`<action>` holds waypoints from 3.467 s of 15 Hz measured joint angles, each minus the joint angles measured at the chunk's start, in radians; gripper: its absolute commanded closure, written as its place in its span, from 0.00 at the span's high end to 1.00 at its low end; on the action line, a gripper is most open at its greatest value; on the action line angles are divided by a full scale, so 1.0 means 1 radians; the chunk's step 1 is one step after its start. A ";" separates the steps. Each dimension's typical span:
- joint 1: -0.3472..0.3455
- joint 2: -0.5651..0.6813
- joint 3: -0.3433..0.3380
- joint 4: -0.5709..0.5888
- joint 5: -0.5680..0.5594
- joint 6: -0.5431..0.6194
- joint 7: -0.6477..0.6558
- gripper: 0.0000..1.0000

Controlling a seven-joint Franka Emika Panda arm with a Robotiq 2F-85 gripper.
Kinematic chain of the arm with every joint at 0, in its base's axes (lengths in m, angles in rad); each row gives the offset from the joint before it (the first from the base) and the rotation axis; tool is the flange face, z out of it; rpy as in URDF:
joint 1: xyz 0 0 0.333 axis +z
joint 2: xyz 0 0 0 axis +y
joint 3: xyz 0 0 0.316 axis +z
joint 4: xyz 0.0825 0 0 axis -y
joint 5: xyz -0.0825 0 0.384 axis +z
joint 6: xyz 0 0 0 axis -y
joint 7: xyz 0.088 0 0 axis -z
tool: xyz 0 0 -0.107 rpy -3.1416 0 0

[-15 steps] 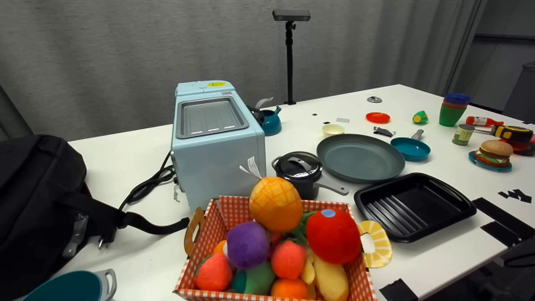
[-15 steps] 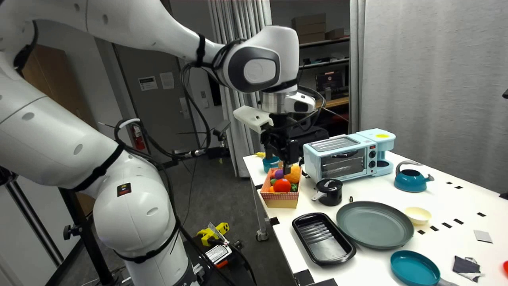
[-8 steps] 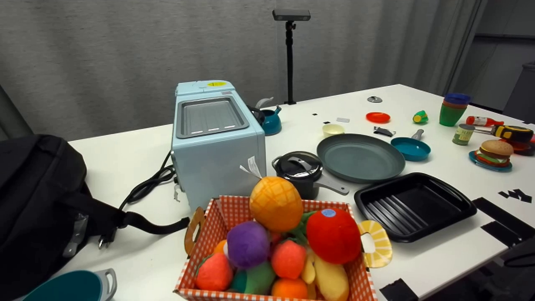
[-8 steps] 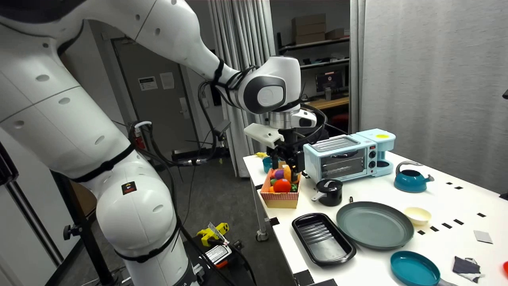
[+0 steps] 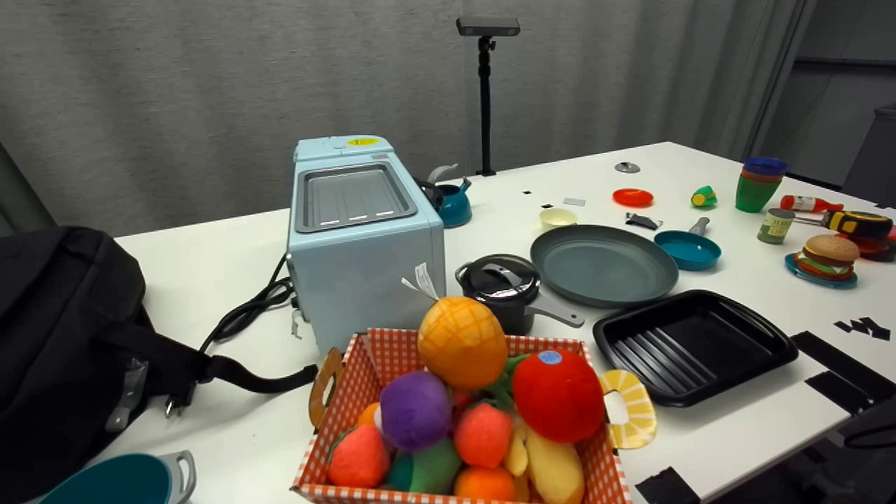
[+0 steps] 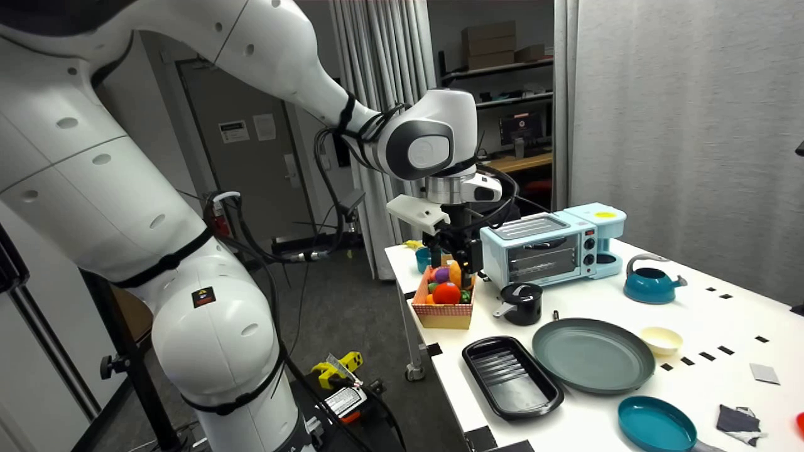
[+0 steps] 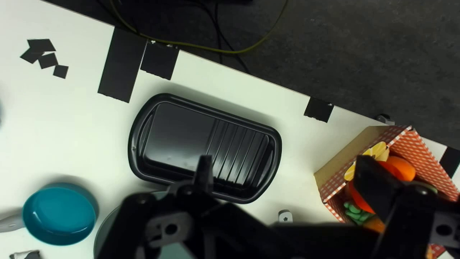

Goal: Move the black lid from the small pot to the pan

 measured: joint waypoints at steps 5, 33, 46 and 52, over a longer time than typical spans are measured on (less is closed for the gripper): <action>0.000 0.000 0.000 0.000 0.000 0.000 0.000 1.00; 0.058 0.923 0.077 0.819 -0.135 0.136 0.109 1.00; 0.116 1.216 0.038 1.185 -0.189 0.135 0.110 1.00; 0.126 1.269 0.023 1.238 -0.199 0.135 0.113 0.50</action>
